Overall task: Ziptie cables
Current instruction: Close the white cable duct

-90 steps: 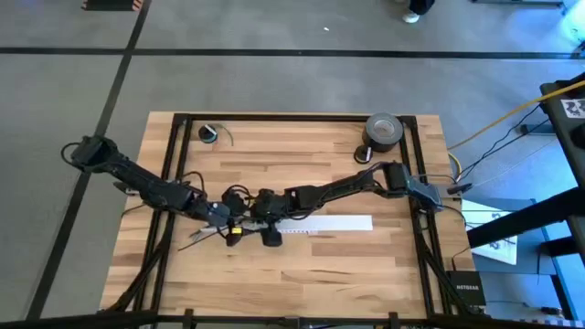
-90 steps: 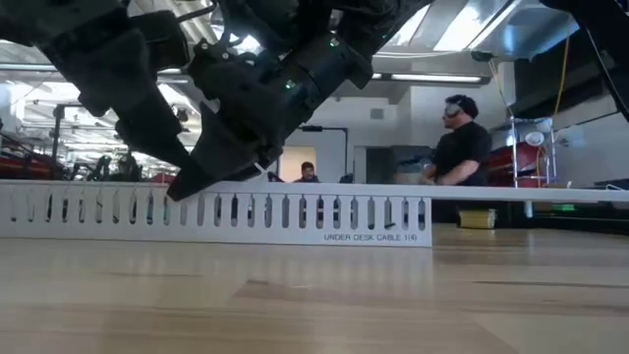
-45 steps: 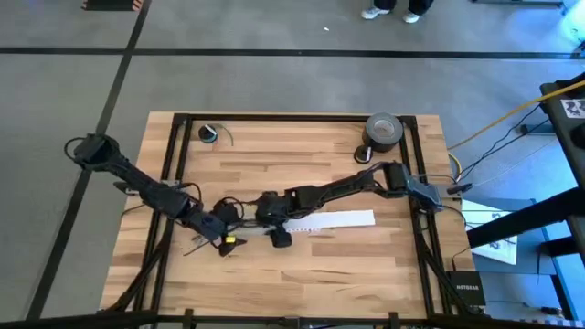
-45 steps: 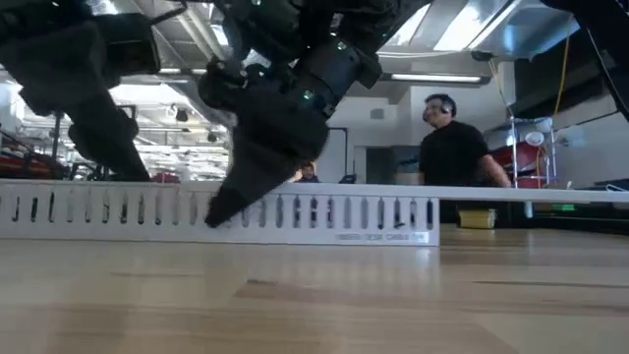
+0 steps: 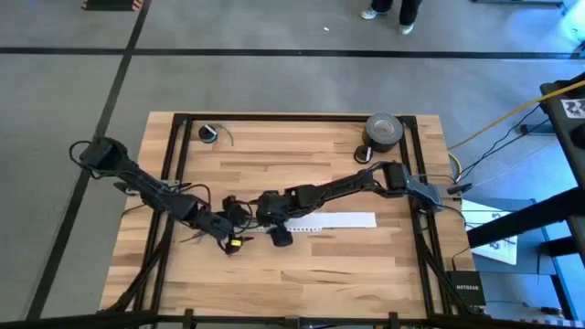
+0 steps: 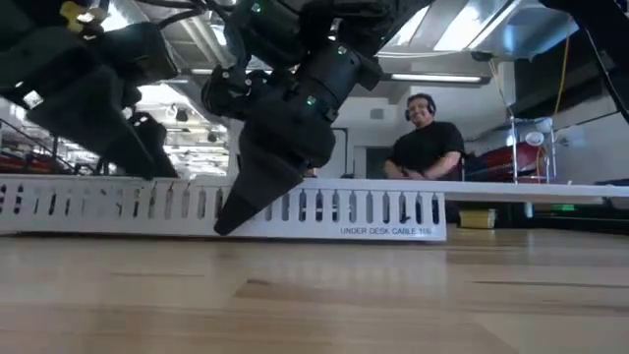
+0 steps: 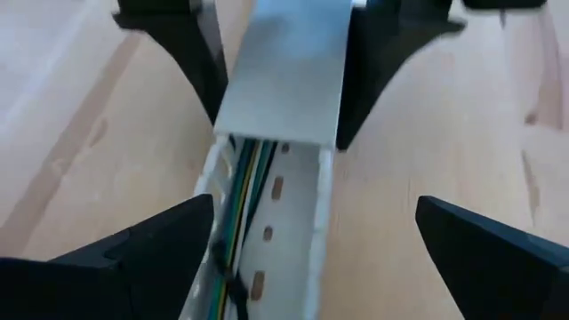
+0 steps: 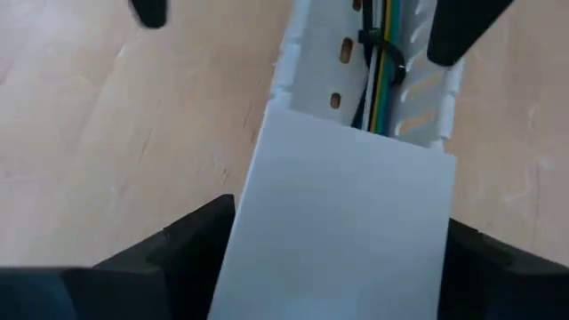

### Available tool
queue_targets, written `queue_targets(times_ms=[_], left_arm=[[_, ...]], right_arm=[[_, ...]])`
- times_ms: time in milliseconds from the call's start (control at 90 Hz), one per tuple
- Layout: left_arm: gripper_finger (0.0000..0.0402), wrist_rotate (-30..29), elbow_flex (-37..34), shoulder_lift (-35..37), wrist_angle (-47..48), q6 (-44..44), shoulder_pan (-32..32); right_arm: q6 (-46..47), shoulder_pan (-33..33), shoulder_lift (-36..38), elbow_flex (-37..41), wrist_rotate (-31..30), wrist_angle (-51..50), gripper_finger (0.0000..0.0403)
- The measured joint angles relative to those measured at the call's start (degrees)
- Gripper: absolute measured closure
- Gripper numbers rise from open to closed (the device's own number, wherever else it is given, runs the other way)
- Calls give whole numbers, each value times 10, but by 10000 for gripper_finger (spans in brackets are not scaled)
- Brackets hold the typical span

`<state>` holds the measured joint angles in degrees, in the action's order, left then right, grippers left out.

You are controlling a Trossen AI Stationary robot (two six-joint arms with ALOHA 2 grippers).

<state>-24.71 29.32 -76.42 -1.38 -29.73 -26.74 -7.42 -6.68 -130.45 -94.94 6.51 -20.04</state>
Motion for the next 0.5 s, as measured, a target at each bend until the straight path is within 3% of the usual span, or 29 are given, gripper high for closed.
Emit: queue_targets(times_ms=[189,500], left_arm=[[23,-9,2,-2,9,48,19],[24,29,-20,-16,-30,11,31]], right_arm=[[-2,-1,0,0,1,5,127],[-2,0,0,0,0,6,127]])
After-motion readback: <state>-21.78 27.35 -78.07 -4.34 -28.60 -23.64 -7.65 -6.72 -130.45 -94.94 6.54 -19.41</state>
